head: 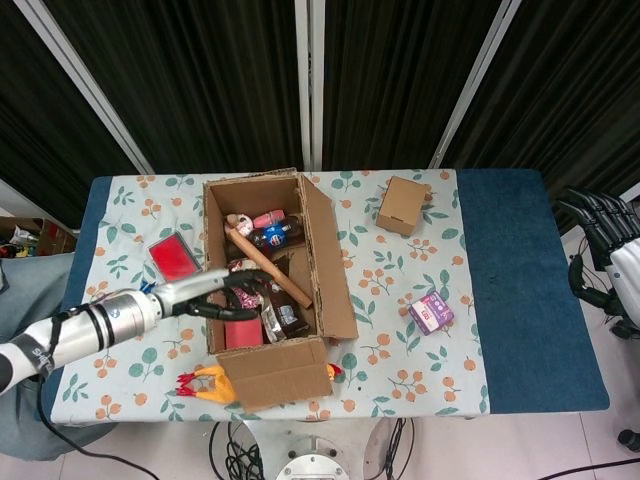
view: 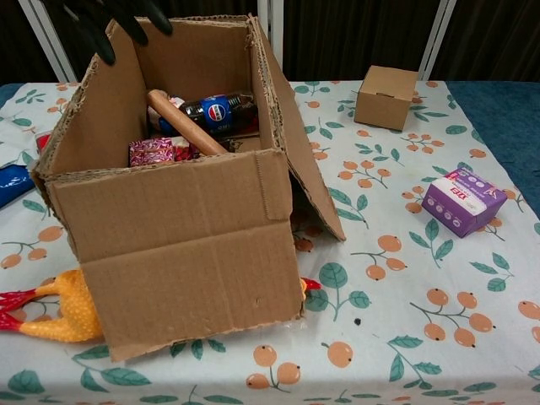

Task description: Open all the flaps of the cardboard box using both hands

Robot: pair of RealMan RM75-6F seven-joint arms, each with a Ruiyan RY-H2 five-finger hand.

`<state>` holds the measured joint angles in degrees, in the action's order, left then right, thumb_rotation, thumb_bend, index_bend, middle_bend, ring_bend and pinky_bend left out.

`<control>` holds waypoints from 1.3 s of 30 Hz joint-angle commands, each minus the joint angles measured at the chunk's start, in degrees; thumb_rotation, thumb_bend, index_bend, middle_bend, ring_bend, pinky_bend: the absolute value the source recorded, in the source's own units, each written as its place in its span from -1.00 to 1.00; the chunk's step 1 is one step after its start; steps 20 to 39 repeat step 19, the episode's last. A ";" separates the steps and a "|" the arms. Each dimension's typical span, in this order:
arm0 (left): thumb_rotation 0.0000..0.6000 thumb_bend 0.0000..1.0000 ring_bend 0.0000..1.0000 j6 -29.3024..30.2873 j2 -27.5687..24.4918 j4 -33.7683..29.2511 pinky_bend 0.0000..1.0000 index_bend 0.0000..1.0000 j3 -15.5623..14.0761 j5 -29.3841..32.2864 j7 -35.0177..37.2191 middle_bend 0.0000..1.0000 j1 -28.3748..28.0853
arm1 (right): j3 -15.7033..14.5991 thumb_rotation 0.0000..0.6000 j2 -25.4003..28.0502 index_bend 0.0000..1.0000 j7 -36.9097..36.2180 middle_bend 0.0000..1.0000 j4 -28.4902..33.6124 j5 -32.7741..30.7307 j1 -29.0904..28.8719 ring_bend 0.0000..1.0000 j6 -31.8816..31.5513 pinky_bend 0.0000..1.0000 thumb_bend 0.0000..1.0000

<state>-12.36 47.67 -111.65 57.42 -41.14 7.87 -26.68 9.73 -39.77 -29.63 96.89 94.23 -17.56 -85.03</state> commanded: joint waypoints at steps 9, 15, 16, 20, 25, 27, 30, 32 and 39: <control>0.41 -1.00 -0.84 67.80 5.57 3.20 -0.59 -0.83 -26.52 -48.12 -21.92 -0.90 25.17 | -5.59 1.00 -11.10 -1.00 25.17 -1.00 -5.56 -11.68 13.47 -1.00 -6.29 -1.00 -0.01; 0.39 -1.00 -0.86 78.22 9.38 18.29 -0.62 -0.85 -36.57 -54.89 -10.26 -0.94 27.92 | -5.17 1.00 -19.35 -1.00 22.32 -1.00 -14.72 -19.94 16.61 -1.00 -3.44 -1.00 -0.27; 0.39 -1.00 -0.86 79.47 9.84 20.02 -0.62 -0.86 -37.43 -55.84 -8.98 -0.94 27.74 | -5.04 1.00 -20.13 -1.00 22.25 -1.00 -15.56 -20.02 16.68 -1.00 -3.41 -1.00 -0.27; 0.38 -1.00 -0.86 83.03 11.31 24.81 -0.62 -0.86 -39.77 -58.18 -4.79 -0.93 26.72 | -4.80 1.00 -21.94 -1.00 21.77 -1.00 -16.81 -19.55 16.71 -1.00 -3.25 -1.00 -0.27; 0.38 -1.00 -0.86 83.03 11.31 24.81 -0.62 -0.86 -39.77 -58.18 -4.79 -0.93 26.72 | -4.80 1.00 -21.94 -1.00 21.77 -1.00 -16.81 -19.55 16.71 -1.00 -3.25 -1.00 -0.27; 0.38 -1.00 -0.86 83.03 11.31 24.81 -0.62 -0.86 -39.77 -58.18 -4.79 -0.93 26.72 | -4.80 1.00 -21.94 -1.00 21.77 -1.00 -16.81 -19.55 16.71 -1.00 -3.25 -1.00 -0.27; 0.38 -1.00 -0.86 83.03 11.31 24.81 -0.62 -0.86 -39.77 -58.18 -4.79 -0.93 26.72 | -4.80 1.00 -21.94 -1.00 21.77 -1.00 -16.81 -19.55 16.71 -1.00 -3.25 -1.00 -0.27; 0.38 -1.00 -0.86 83.03 11.31 24.81 -0.62 -0.86 -39.77 -58.18 -4.79 -0.93 26.72 | -4.80 1.00 -21.94 -1.00 21.77 -1.00 -16.81 -19.55 16.71 -1.00 -3.25 -1.00 -0.27; 0.38 -1.00 -0.86 83.03 11.31 24.81 -0.62 -0.86 -39.77 -58.18 -4.79 -0.93 26.72 | -4.80 1.00 -21.94 -1.00 21.77 -1.00 -16.81 -19.55 16.71 -1.00 -3.25 -1.00 -0.27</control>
